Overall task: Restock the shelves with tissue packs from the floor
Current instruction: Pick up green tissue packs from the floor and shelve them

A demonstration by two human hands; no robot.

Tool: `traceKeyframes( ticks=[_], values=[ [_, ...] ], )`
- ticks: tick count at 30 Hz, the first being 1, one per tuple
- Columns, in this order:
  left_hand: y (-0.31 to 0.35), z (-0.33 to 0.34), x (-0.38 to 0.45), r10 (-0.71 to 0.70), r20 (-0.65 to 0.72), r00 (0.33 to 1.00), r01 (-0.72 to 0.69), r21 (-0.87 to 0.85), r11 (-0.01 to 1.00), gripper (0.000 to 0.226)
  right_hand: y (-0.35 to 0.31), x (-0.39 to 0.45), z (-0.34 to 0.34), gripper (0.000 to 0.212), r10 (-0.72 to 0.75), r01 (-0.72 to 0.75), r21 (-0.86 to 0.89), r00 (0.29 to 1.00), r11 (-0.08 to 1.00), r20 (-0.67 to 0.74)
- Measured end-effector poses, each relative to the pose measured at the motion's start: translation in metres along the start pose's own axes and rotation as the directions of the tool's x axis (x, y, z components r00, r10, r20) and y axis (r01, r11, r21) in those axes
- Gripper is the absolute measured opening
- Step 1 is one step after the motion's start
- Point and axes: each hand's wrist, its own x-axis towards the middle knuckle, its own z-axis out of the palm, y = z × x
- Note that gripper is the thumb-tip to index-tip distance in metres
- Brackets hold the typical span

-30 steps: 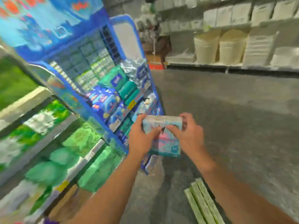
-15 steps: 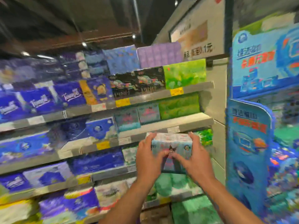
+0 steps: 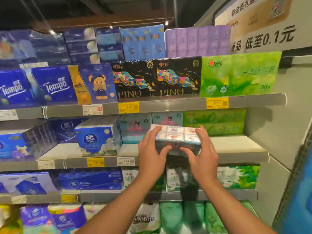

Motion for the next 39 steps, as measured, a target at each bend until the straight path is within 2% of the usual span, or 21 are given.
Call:
traceKeyframes(
  ticks=[3, 5, 8, 11, 15, 19, 23, 26, 27, 33, 36, 37, 39],
  values=[
    [-0.024, 0.029, 0.043, -0.023, -0.01, 1.0, 0.023, 0.02, 1.0, 0.063, 0.034, 0.044, 0.033, 0.072, -0.04, 0.042, -0.027, 0.998, 0.999, 0.042],
    [-0.042, 0.046, 0.064, -0.035, 0.006, 0.999, 0.035, 0.048, 0.998, 0.067, 0.053, 0.067, 0.056, 0.068, -0.012, 0.015, -0.03, 0.996, 0.999, 0.086],
    [-0.07, 0.068, 0.074, -0.099, 0.056, 0.993, 0.09, 0.144, 0.985, 0.076, 0.074, 0.09, 0.085, 0.044, 0.123, -0.103, -0.111, 0.974, 0.988, 0.189],
    [-0.104, 0.084, 0.07, -0.173, 0.083, 0.981, 0.145, 0.273, 0.951, 0.082, 0.087, 0.101, 0.107, 0.04, 0.285, -0.232, -0.228, 0.929, 0.946, 0.237],
    [-0.124, 0.099, 0.067, -0.2, 0.142, 0.969, 0.098, 0.524, 0.846, 0.052, 0.093, 0.115, 0.128, 0.043, 0.394, -0.301, -0.336, 0.883, 0.892, 0.256],
    [-0.132, 0.112, 0.063, -0.053, 0.1, 0.994, -0.026, 0.661, 0.75, 0.05, 0.097, 0.121, 0.148, 0.035, 0.449, -0.26, -0.477, 0.826, 0.839, 0.34],
    [-0.134, 0.111, 0.068, -0.064, 0.147, 0.987, -0.055, 0.686, 0.725, 0.043, 0.103, 0.125, 0.16, 0.032, 0.389, -0.174, -0.518, 0.855, 0.837, 0.342],
    [-0.131, 0.11, 0.071, -0.064, 0.152, 0.986, -0.06, 0.692, 0.72, 0.04, 0.11, 0.125, 0.164, 0.029, 0.475, -0.164, -0.591, 0.773, 0.79, 0.421],
    [-0.131, 0.11, 0.07, -0.067, 0.155, 0.986, -0.06, 0.695, 0.716, 0.04, 0.113, 0.125, 0.166, 0.029, 0.479, -0.167, -0.586, 0.765, 0.793, 0.43],
    [-0.132, 0.111, 0.066, -0.035, 0.169, 0.985, -0.098, 0.715, 0.692, 0.035, 0.101, 0.118, 0.149, 0.042, 0.456, -0.256, -0.504, 0.829, 0.825, 0.325],
    [-0.141, 0.114, 0.064, 0.049, 0.116, 0.992, -0.116, 0.692, 0.713, 0.027, 0.088, 0.092, 0.123, 0.036, 0.276, -0.131, -0.383, 0.893, 0.915, 0.354],
    [-0.141, 0.112, 0.065, 0.063, 0.134, 0.989, -0.137, 0.665, 0.734, 0.028, 0.085, 0.076, 0.112, 0.042, 0.232, -0.108, -0.336, 0.905, 0.936, 0.357],
    [-0.138, 0.11, 0.068, -0.047, 0.256, 0.965, -0.134, 0.643, 0.754, 0.033, 0.08, 0.043, 0.084, 0.067, 0.235, -0.135, -0.298, 0.912, 0.945, 0.335]
  ],
)
